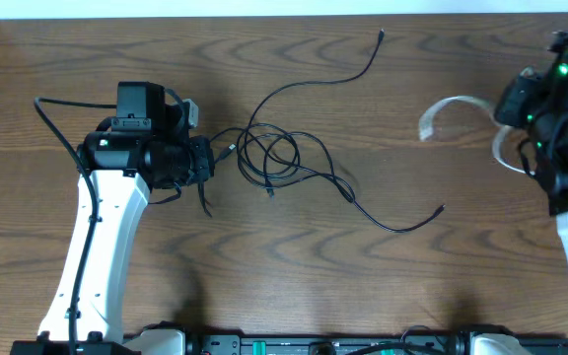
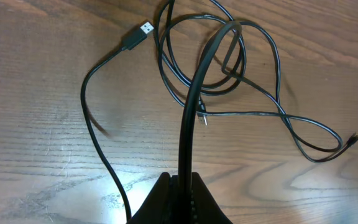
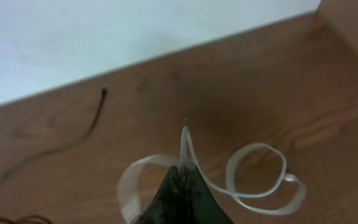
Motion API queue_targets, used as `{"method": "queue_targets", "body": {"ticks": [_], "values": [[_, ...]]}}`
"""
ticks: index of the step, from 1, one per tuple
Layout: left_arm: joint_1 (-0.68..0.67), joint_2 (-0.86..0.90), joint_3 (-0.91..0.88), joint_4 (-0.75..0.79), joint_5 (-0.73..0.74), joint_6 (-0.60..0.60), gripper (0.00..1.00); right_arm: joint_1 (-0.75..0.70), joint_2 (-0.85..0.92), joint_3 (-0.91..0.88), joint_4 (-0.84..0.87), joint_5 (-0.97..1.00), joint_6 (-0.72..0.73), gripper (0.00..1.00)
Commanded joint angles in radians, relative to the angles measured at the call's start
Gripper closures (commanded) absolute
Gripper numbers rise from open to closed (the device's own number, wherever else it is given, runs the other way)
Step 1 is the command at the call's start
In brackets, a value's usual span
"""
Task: Untangle cables
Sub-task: 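Carry the white cable rightward and drop it at the table edge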
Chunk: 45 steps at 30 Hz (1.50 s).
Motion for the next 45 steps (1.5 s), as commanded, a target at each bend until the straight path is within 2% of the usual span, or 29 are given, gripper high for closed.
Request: {"method": "queue_targets", "body": {"ticks": [1,6,12,23,30,33,45], "values": [[0.000,0.003,0.004,0.000,-0.006,0.005,0.92,-0.006,0.056,0.009,0.029,0.009,0.011,0.99],[0.000,0.003,0.004,0.000,-0.006,0.005,0.92,-0.052,0.108,0.009,0.115,0.061,0.011,0.99],[0.000,0.003,0.004,0.001,-0.006,0.005,0.92,-0.173,0.109,0.009,0.198,0.145,0.007,0.99],[0.000,0.003,0.004,0.027,-0.006,0.005,0.93,-0.420,0.109,0.009,0.200,0.145,0.008,0.99],[0.000,0.003,0.004,0.027,-0.006,0.005,0.92,-0.594,0.179,0.008,0.129,0.134,0.008,0.99],[0.000,0.003,0.004,0.027,-0.006,0.005,0.92,-0.624,0.237,0.008,0.121,0.058,0.007,0.99],[0.000,0.003,0.004,0.027,-0.006,0.005,0.92,-0.626,0.401,0.008,0.119,0.008,0.007,0.99]]}}
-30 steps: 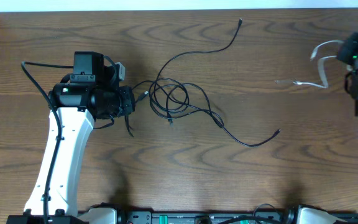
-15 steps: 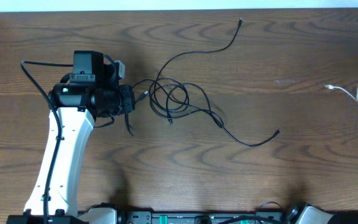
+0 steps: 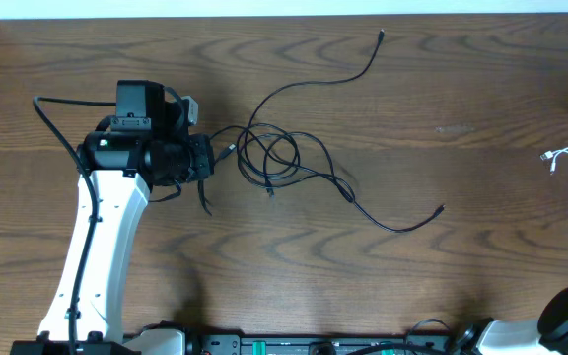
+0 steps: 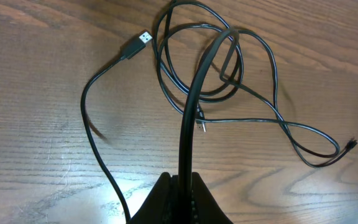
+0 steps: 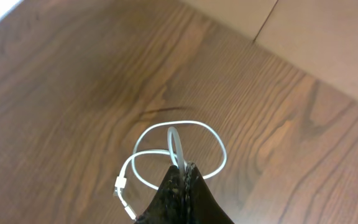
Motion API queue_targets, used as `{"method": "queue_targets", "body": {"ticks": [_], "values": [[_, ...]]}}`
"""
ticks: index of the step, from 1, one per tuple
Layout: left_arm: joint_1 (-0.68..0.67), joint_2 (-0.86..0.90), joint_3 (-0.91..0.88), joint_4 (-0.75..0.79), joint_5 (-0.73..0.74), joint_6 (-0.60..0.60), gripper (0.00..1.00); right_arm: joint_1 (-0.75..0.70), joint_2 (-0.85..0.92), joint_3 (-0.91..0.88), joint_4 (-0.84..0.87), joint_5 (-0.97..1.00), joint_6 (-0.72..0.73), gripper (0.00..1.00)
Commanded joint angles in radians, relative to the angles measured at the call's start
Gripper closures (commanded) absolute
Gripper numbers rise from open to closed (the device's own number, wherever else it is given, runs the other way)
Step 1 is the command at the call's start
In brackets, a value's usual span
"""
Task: Untangle cables
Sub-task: 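Carry the white cable rightward and drop it at the table edge, then bring both grippers together over the black cables to grasp them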
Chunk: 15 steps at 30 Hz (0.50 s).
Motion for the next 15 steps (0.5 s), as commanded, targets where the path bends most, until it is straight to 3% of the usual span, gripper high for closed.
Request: {"method": "queue_targets", "body": {"ticks": [1,3,4,5,7,15], "values": [[0.000,0.003,0.004,0.000,-0.006,0.005,0.92,-0.003,0.067,0.008,-0.013,-0.027,0.008,0.99],[0.000,0.003,0.004,0.000,-0.006,0.005,0.92,-0.003,0.094,0.008,-0.019,-0.051,0.007,0.98],[0.000,0.003,0.004,0.000,-0.006,0.005,0.92,-0.003,0.107,0.008,-0.021,-0.067,0.007,0.90],[0.000,0.003,0.004,0.000,-0.006,0.005,0.92,-0.003,0.115,0.008,-0.021,-0.090,0.007,0.70],[0.000,0.003,0.004,0.000,-0.006,0.005,0.92,-0.003,0.124,0.008,-0.020,-0.161,-0.011,0.47],[0.000,0.003,0.004,0.000,-0.006,0.005,0.92,0.024,0.124,0.008,-0.026,-0.455,-0.117,0.43]]}}
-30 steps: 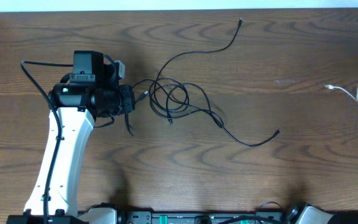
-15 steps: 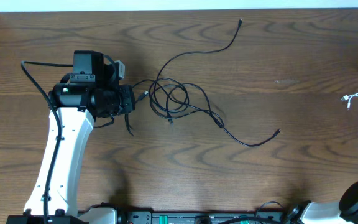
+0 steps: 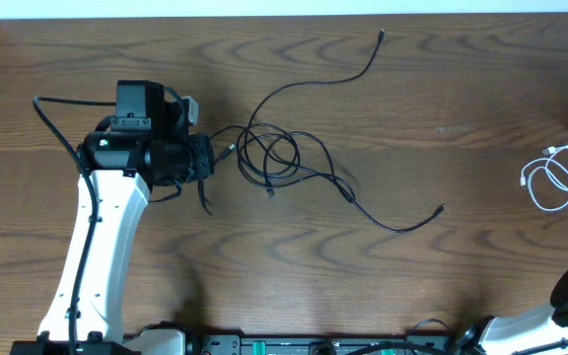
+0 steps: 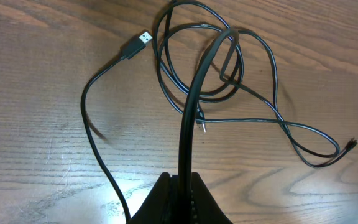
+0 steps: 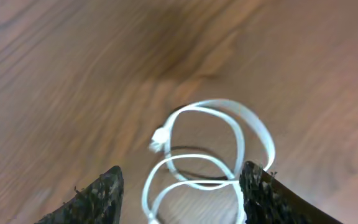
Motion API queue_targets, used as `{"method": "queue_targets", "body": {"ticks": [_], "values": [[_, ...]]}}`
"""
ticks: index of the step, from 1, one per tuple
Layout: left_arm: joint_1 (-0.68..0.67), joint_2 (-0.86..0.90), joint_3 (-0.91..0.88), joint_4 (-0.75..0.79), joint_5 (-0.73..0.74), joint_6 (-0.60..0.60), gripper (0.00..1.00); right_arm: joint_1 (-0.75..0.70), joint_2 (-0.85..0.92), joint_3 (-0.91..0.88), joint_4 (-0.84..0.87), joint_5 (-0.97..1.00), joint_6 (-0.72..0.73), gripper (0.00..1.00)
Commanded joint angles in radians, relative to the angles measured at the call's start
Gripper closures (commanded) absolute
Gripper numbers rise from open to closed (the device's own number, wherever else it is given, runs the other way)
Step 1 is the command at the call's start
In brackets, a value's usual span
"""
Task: Untangle cables
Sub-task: 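Bring both grippers together over the black cables to grasp them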
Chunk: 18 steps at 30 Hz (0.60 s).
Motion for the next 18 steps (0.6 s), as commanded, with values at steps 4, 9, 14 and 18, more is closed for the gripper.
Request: {"method": "queue_targets", "body": {"ticks": [4,9,14,18], "values": [[0.000,0.003,0.004,0.019,0.010,0.005,0.92,0.114,-0.006,0.008,-0.063,-0.388,-0.122,0.42],[-0.009,0.003,0.004,0.171,0.333,0.005,0.92,0.252,-0.006,0.008,-0.132,-0.498,-0.156,0.39],[-0.088,0.003,0.004,0.454,0.771,0.005,0.92,0.433,-0.006,0.008,-0.172,-0.509,-0.194,0.37],[-0.160,0.003,0.004,0.587,0.841,0.001,0.92,0.552,-0.006,0.008,-0.175,-0.400,-0.194,0.38]]}}
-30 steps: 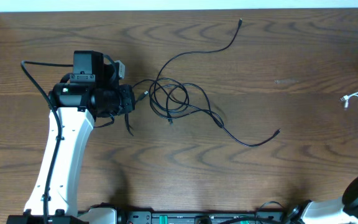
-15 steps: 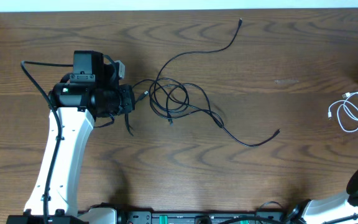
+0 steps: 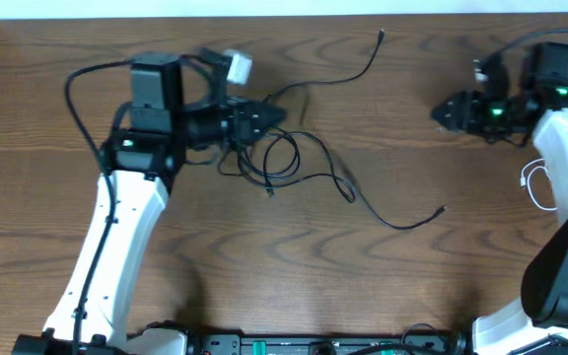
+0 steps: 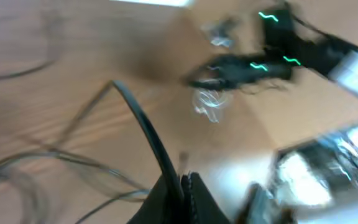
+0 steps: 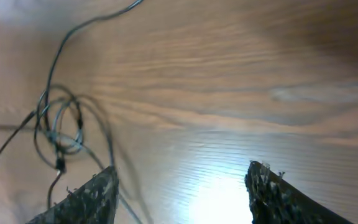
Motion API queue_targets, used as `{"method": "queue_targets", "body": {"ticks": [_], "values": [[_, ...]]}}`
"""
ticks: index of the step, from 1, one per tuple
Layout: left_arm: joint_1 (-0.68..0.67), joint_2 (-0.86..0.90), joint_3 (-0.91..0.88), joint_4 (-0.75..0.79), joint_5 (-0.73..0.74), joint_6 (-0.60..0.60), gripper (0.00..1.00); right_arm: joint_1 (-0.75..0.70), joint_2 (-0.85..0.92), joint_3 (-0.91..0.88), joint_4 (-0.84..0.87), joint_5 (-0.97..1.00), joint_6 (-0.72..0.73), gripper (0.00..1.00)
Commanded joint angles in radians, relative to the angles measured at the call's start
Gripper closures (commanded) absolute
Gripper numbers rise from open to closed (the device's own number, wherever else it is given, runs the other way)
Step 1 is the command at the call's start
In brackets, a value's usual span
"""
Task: Untangle cables
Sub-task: 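Bring both grippers together over the black cables to grasp them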
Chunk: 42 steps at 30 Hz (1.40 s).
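The black cable tangle [image 3: 286,160] lies mid-table, with loose ends at the back [image 3: 381,35] and the front right [image 3: 442,209]. My left gripper [image 3: 267,116] is at the tangle's upper left, shut on a thick black cable [image 4: 143,122] that arches up from its jaws; that view is motion-blurred. My right gripper [image 3: 440,114] hovers at the back right, open and holding nothing, its fingers [image 5: 92,194] spread wide and facing the tangle [image 5: 59,124]. The white cable [image 3: 537,183] lies coiled near the right edge, partly behind my right arm.
The wooden table [image 3: 294,266] ends at a white wall along the back. My left arm's white link [image 3: 106,256] crosses the front left. My right arm [image 4: 263,62] and the white cable [image 4: 209,102] show blurred in the left wrist view.
My left gripper, still shut on the black cable, has moved up and right from the tangle's left side. My open right gripper has moved from the white cable inward toward the tangle.
My right gripper first held the white cable raised at the right, then held it near the far right edge, then stood open with the cable lying coiled on the table. My left gripper stayed still, shut on the black cable, until both arms moved now.
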Motion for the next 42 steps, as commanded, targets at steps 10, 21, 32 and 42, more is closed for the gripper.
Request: {"method": "queue_targets", "body": {"ticks": [10,21,32,42], "values": [[-0.137,0.003,0.010,0.126,0.029,-0.005,0.92,0.198,-0.006,0.008,-0.038,0.050,-0.043,0.26],[-0.150,0.003,0.010,0.256,0.029,-0.073,0.92,0.339,-0.006,-0.012,-0.165,0.089,-0.224,0.16],[-0.150,0.002,0.010,0.373,0.029,-0.136,0.92,0.365,-0.006,-0.299,0.165,0.141,-0.161,0.26],[-0.163,0.006,0.010,0.340,-0.088,-0.159,0.92,0.359,-0.018,-0.375,0.299,0.045,-0.021,0.99]]}}
